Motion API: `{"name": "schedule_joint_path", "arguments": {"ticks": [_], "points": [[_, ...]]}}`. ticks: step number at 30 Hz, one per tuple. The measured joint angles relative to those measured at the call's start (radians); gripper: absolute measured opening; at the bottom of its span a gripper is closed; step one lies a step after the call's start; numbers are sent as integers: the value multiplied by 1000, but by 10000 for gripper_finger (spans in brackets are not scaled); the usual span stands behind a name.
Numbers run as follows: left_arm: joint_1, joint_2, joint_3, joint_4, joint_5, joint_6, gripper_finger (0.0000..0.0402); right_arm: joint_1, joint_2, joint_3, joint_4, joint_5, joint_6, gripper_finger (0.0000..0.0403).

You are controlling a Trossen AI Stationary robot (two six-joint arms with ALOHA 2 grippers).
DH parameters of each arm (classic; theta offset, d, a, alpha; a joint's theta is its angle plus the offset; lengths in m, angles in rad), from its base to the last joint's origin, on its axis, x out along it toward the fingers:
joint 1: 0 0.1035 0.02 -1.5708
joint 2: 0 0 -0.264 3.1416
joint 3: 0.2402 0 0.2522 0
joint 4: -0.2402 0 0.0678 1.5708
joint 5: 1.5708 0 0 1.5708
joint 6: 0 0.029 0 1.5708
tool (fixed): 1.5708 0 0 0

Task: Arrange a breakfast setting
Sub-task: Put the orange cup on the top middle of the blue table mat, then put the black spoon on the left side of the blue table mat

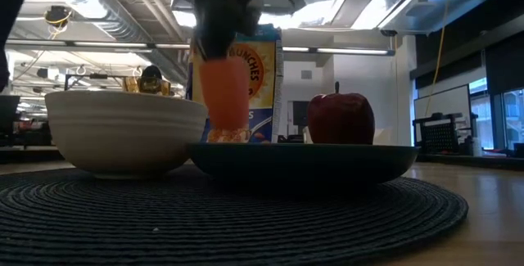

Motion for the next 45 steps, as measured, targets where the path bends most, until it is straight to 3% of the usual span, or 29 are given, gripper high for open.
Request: {"name": "schedule_joint_path", "arguments": {"ticks": [11,21,24,28,33,40,45], "points": [[23,150,2,24,88,74,5,35,0,0,-26,26,52,216],[26,152,16,14,107,119,76,32,0,-1,-25,38,52,216],[41,153,82,-59,122,129,106,31,0,-1,-24,48,52,216],[62,152,227,-176,63,148,137,31,0,-1,-24,66,52,216],[85,147,435,-416,33,222,148,32,0,-1,-24,65,62,216],[138,-122,368,-413,61,344,145,33,-1,-1,-41,57,106,216],[224,-227,317,-408,60,354,145,28,-2,-1,-26,79,83,216]]}}
